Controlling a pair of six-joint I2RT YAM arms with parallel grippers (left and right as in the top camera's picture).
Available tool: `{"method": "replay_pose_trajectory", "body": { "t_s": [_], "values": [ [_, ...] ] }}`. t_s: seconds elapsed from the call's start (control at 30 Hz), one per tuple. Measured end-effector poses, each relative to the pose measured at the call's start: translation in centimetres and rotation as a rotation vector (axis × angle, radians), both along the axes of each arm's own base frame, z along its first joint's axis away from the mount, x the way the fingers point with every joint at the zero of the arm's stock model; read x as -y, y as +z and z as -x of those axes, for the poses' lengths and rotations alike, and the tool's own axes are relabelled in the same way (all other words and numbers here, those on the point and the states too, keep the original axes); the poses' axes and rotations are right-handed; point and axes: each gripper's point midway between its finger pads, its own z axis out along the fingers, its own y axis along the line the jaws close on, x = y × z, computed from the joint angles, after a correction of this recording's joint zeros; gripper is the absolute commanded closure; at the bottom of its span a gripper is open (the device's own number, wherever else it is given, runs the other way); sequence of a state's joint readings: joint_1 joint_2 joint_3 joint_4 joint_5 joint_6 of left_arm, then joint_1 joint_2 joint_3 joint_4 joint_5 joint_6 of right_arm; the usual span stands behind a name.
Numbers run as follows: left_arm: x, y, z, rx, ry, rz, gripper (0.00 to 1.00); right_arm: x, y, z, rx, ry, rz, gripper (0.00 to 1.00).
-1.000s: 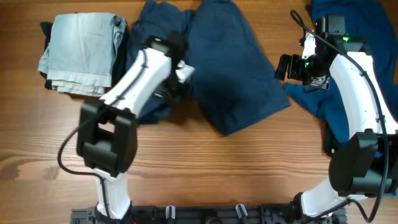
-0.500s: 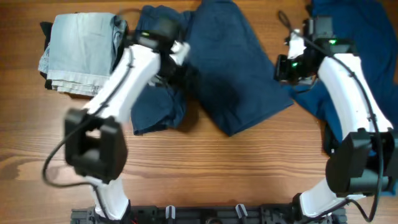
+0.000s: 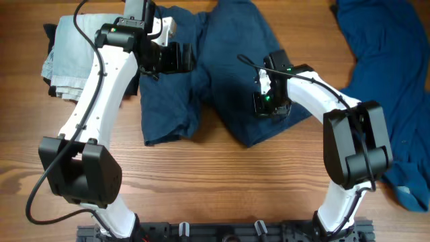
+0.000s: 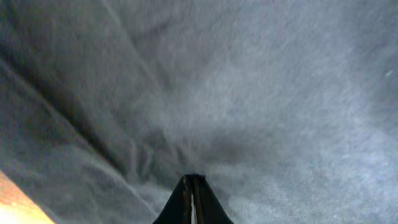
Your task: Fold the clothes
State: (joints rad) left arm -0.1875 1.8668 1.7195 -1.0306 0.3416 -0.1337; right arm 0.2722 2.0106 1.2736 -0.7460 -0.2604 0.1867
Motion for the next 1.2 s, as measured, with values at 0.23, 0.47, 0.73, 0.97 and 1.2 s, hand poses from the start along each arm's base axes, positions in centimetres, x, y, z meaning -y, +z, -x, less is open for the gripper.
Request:
{"method": "replay_pose_trajectory", "body": {
  "t_s": [0.23,0.47,0.73,0.97,1.2],
  "values": [
    [0.0,0.0,0.0,0.0,0.0,0.0,0.0,3.6,-0.2,-7.1,0.172,-0.18,-0.05,0.96],
    [0.0,0.0,-0.1,0.004,0.0,0.001,0.0,16.9,0.4,-13.4,0.328,-0.473,0.026,0.77],
    [-1.0,-3.1,-6.1,0.156,0.022,-0.105,0.0,15.2,8.5,-13.4,0.116,-0.352,-0.013,0.15],
    [-2.0,-9.3,-16.4,0.458,0.015,-0.225,0.0,2.7,15.4,-10.8,0.162,-0.078,-0.108,0.17],
    [-3.3,-16.1,-18.7,0.474,0.026,-0.244,0.71,-0.4,17.4,-9.3,0.181,-0.054,-0.101,0.28]
  ]
}}
